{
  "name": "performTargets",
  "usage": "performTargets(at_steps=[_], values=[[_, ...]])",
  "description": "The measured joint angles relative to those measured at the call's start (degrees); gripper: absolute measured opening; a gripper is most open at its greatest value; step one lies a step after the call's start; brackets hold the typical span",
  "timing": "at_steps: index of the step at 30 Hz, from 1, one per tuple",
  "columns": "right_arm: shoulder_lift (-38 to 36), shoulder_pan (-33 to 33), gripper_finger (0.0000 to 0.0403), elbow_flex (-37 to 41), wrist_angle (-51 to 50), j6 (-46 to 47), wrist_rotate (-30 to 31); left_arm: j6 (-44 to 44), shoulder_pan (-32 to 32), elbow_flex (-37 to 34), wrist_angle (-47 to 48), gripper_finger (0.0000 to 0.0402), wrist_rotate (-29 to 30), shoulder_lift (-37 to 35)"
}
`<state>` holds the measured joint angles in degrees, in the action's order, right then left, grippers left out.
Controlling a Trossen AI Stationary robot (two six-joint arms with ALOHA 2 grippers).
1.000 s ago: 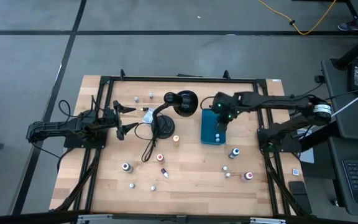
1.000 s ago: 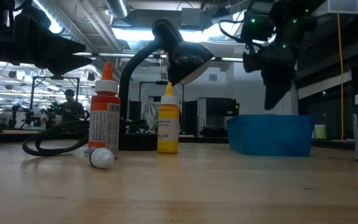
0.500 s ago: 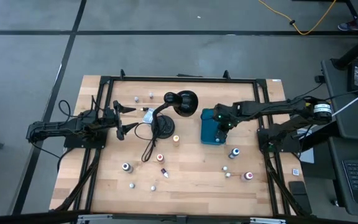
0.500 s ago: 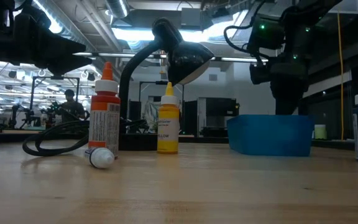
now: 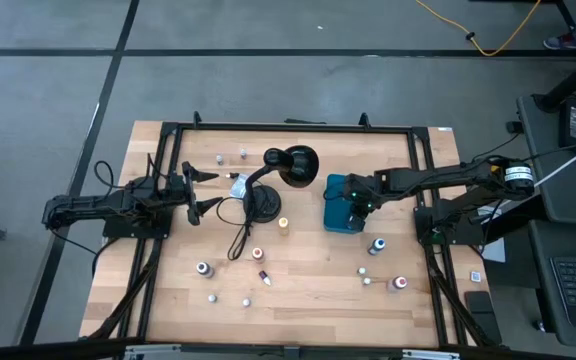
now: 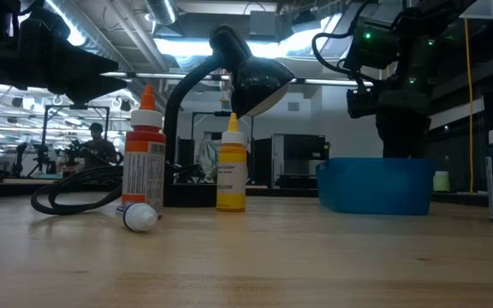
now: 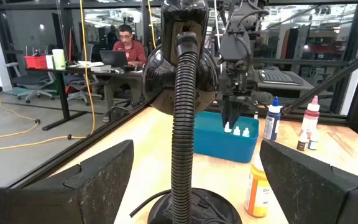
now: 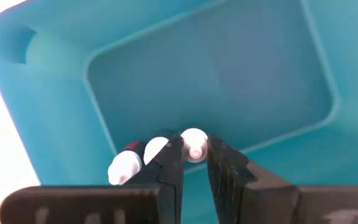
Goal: Pick & Place food coloring
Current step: Put the small green food coloring bottle into the blue bin, then put the small black food coloring bottle into the blue bin
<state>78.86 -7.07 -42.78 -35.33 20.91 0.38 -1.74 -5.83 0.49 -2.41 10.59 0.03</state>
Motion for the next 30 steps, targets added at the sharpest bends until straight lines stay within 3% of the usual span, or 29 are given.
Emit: performTargets(at_steps=[6,18,30], values=[[0.0,0.0,0.0078,0.0,0.0,-0.4,-1.2,0.0,0.0,0.0,0.0,0.0345,0.0,0.0],[0.0,0.0,0.0174,-0.9,-0.9,-0.5,-0.2,0.0,0.0,0.0,0.0,0.0345,0.0,0.0],[-6.3,1.1,0.0162,-7.0,-7.9,-1.7,1.8,0.0,0.0,0.0,0.0,0.0345,0.0,0.0]])
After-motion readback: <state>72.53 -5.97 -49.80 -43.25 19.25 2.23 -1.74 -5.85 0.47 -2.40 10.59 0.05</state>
